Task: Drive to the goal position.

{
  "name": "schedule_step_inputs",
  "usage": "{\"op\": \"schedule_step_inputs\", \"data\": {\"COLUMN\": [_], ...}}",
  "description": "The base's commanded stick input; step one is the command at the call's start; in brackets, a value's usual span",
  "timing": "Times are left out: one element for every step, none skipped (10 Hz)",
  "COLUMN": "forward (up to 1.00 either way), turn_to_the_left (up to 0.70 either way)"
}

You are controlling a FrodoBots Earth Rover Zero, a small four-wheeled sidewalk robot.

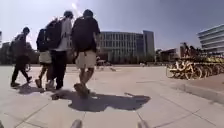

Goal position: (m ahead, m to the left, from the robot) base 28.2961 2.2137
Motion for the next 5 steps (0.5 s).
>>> {"op": "schedule_step_inputs", "data": {"forward": [0.70, 0.70, 0.70, 0.70, 0.70], "turn_to_the_left": [0.00, 0.00, 0.00, 0.00, 0.00]}}
